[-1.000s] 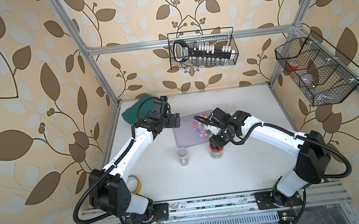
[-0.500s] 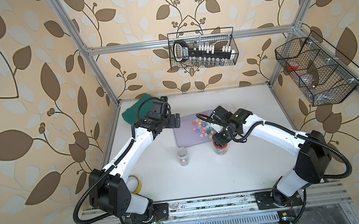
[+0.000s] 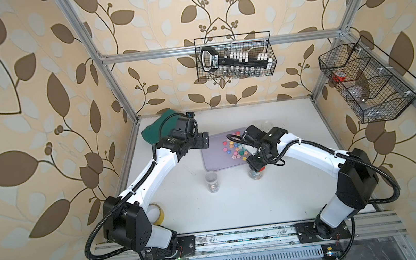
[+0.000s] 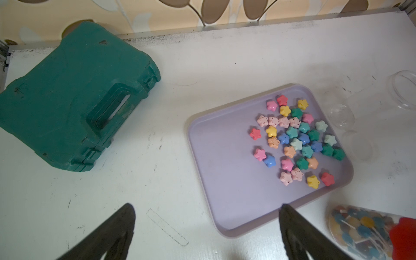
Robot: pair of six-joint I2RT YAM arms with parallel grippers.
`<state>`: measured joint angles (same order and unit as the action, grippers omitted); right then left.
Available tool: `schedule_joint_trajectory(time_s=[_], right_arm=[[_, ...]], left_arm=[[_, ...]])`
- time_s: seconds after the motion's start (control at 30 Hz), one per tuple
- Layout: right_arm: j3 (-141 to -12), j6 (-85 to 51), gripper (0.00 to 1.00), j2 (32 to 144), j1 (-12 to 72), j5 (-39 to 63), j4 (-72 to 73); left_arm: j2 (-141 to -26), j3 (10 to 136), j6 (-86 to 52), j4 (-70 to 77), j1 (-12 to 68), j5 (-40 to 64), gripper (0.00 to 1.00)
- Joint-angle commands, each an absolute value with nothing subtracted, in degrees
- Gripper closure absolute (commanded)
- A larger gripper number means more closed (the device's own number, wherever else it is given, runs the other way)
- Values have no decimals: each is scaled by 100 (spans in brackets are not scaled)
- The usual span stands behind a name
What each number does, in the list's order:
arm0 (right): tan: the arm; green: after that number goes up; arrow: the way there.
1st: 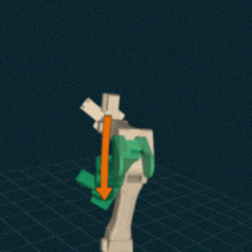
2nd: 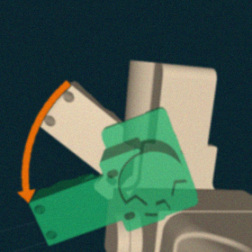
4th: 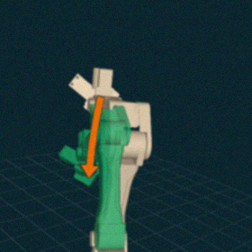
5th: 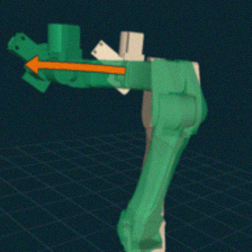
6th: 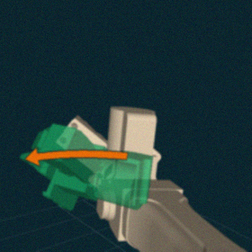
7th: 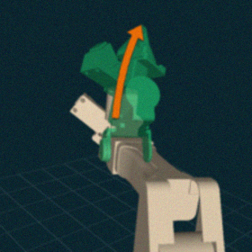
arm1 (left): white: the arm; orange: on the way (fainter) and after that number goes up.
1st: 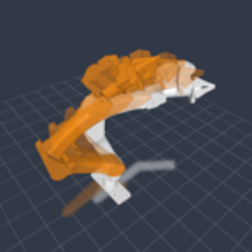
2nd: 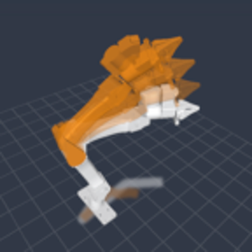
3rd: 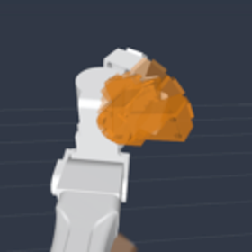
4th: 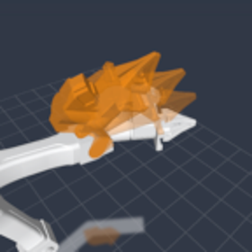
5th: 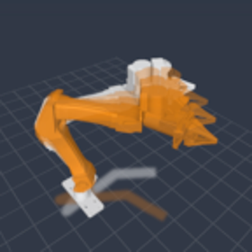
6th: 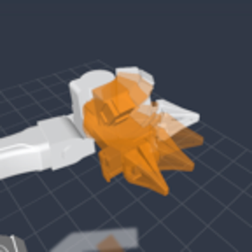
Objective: Pour the candies out of the jar
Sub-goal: Pick up the jar from the center of the board.
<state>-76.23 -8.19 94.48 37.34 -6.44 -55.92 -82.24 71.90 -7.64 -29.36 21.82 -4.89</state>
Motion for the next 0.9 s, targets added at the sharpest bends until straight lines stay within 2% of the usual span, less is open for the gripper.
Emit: schedule_joint_trajectory(time_s=[0.0,0.13,0.37,0.67,0.87], right_arm=[[-7532,-817,42,9401,3701,-756,-5706],[-7639,-826,49,9327,3674,-653,-5773],[-8298,-787,51,9200,3378,-18,-6041],[-9309,-595,55,9288,2450,2042,-6144],[-9826,-475,56,9520,2172,3398,-6124]], left_arm=[[-8218,7381,-800,-2926,2223,-444,1],[-8218,7385,-800,-2918,2223,-424,1],[-8218,7372,-603,-2932,2224,-21,1],[-8218,7336,276,-3041,2224,2141,1],[-8056,7208,669,-3095,2215,3650,1]])
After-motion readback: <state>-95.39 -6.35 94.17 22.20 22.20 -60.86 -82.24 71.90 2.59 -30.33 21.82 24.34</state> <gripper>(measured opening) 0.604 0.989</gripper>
